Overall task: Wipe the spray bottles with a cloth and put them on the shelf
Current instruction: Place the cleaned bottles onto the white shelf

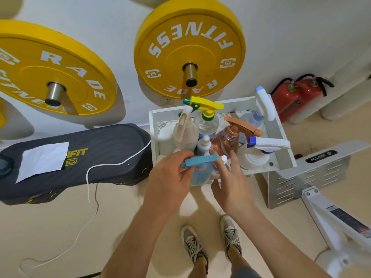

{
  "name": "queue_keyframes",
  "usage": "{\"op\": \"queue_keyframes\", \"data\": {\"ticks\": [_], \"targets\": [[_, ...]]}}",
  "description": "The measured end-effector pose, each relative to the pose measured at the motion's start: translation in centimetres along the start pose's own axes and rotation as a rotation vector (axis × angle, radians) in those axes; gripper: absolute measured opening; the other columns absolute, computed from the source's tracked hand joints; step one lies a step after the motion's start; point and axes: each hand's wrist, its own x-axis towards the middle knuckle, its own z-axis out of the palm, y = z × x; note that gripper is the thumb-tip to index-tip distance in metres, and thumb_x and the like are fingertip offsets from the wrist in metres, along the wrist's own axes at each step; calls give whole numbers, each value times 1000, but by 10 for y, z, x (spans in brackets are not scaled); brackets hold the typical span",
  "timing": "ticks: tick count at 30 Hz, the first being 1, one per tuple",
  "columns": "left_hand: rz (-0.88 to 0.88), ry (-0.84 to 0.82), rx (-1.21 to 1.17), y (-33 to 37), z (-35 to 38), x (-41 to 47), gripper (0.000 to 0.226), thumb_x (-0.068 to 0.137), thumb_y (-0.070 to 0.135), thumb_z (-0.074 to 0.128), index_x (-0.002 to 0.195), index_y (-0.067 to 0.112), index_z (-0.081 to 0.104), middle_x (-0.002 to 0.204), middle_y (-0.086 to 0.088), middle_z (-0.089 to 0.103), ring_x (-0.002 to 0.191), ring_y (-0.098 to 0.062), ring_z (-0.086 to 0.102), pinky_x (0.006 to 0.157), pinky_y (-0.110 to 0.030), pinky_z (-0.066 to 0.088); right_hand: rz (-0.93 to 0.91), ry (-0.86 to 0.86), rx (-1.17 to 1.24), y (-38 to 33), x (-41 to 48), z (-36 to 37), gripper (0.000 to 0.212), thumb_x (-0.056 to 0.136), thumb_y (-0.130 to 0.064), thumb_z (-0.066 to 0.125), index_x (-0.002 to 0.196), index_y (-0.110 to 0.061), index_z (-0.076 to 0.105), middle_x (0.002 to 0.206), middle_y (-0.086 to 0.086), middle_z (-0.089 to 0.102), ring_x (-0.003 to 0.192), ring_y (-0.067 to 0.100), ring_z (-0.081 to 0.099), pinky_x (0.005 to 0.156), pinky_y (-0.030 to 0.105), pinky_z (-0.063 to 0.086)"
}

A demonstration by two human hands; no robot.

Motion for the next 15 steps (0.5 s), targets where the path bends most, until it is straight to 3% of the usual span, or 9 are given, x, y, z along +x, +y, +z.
{"op": "queue_keyframes", "data": {"ticks": [3, 6, 8, 10, 12, 15], "targets": [[-15, -17, 30, 7, -6, 0, 37, 81, 9, 76, 115, 22, 68, 105, 7, 67, 92, -16, 63, 81, -32, 54, -40, -10, -28, -1, -12, -27, 97, 83, -14, 63, 150, -54, 5, 164, 11, 9, 131, 40, 47, 86, 44, 54], [8, -43, 77, 13, -14, -2, 38, 81, 12, 75, 115, 26, 66, 108, 14, 61, 91, -9, 58, 80, -30, 53, -58, -4, -55, -3, -30, -62, 80, 87, -21, 59, 150, -45, 17, 160, 7, 25, 129, 31, 51, 89, 38, 52], [32, -42, 132, 18, -25, -3, 33, 82, 23, 72, 113, 28, 65, 111, 16, 59, 92, -8, 57, 78, -32, 54, -110, 21, -49, -7, -41, -88, 65, 88, -25, 57, 145, -40, 29, 143, 1, 50, 104, 23, 66, 75, 34, 53], [80, 31, 177, 29, -40, 0, 28, 83, 36, 61, 109, 27, 65, 110, 12, 62, 93, -17, 61, 75, -35, 55, -143, 89, 21, -14, -48, -120, 50, 89, -28, 57, 134, -42, 41, 116, -11, 65, 71, 6, 65, 60, 29, 51], [123, 142, 185, 44, -57, 7, 29, 88, 39, 53, 104, 21, 69, 103, 6, 66, 87, -23, 63, 71, -40, 56, -134, 158, 155, -20, -49, -153, 37, 91, -25, 60, 122, -44, 51, 96, -19, 67, 64, 2, 62, 57, 25, 51], [125, 281, 233, 80, -73, 30, 14, 94, 24, 61, 96, 18, 73, 87, -2, 68, 73, -25, 62, 66, -33, 48, -99, 300, 295, -25, -31, -198, 29, 91, -17, 63, 113, -35, 63, 79, -15, 67, 67, 3, 61, 58, 17, 46]]}}
